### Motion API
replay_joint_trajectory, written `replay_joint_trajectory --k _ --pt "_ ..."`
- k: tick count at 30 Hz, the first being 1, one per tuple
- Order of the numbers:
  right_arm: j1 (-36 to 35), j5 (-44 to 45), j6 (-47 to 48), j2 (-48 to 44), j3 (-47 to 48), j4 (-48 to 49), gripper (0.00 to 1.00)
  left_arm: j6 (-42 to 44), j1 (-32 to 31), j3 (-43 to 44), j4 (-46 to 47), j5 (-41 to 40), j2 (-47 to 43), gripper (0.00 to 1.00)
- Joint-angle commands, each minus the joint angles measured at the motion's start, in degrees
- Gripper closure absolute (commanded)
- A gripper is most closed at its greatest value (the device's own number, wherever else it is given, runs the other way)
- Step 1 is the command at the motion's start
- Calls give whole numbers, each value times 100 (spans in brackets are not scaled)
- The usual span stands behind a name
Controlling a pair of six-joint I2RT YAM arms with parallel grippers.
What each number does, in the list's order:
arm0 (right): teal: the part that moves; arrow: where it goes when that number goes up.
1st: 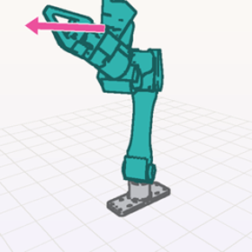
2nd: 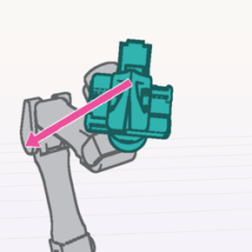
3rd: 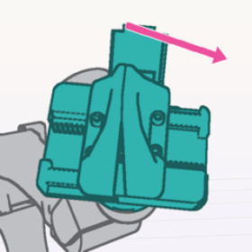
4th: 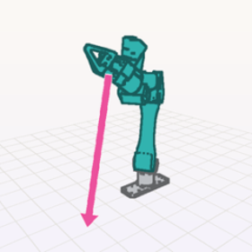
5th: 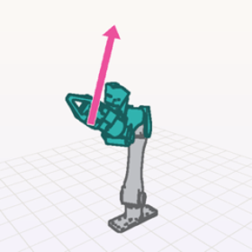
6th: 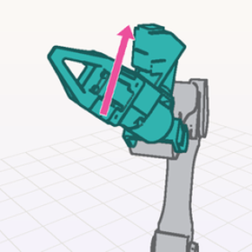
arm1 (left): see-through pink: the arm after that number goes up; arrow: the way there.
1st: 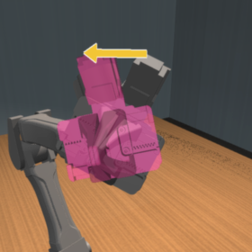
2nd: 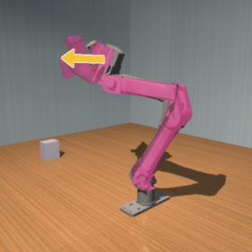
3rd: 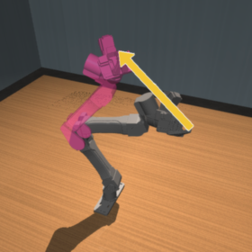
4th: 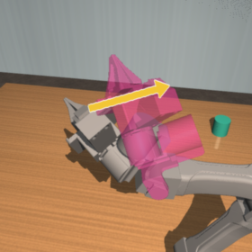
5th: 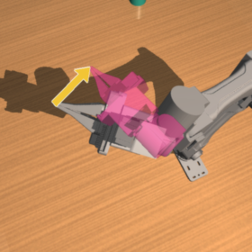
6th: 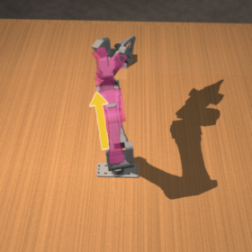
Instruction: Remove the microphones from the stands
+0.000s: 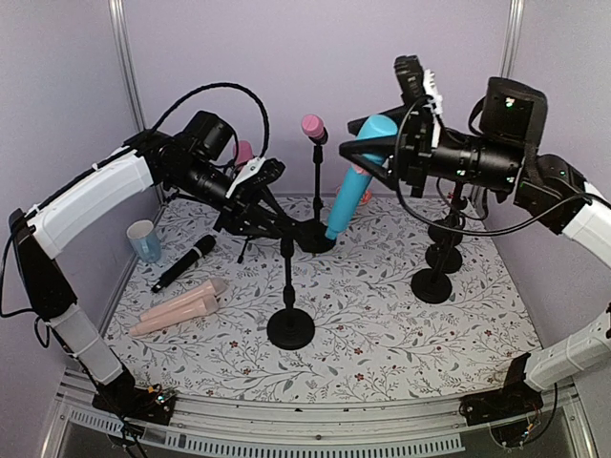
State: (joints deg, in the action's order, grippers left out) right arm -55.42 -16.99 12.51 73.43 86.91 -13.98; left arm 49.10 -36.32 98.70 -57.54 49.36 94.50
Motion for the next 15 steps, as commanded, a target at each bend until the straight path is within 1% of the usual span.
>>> replay_joint_trajectory --k 1,4,5,10,15 --pt "28 81 -69 -483 232 583 76 -86 -69 -92 44 -474 -49 37" --pt "24 -60 -348 -546 4 1215 76 -256 -69 -140 133 -686 -164 6" --pt "27 -122 -462 -510 -38 1379 76 -319 -64 -178 186 -774 -232 2" --pt "23 -276 -801 -64 -144 2032 79 -502 103 -298 244 -1059 -677 1" --pt "-27 -368 -1098 558 -133 2772 80 -682 320 -99 -58 -823 -1025 1"
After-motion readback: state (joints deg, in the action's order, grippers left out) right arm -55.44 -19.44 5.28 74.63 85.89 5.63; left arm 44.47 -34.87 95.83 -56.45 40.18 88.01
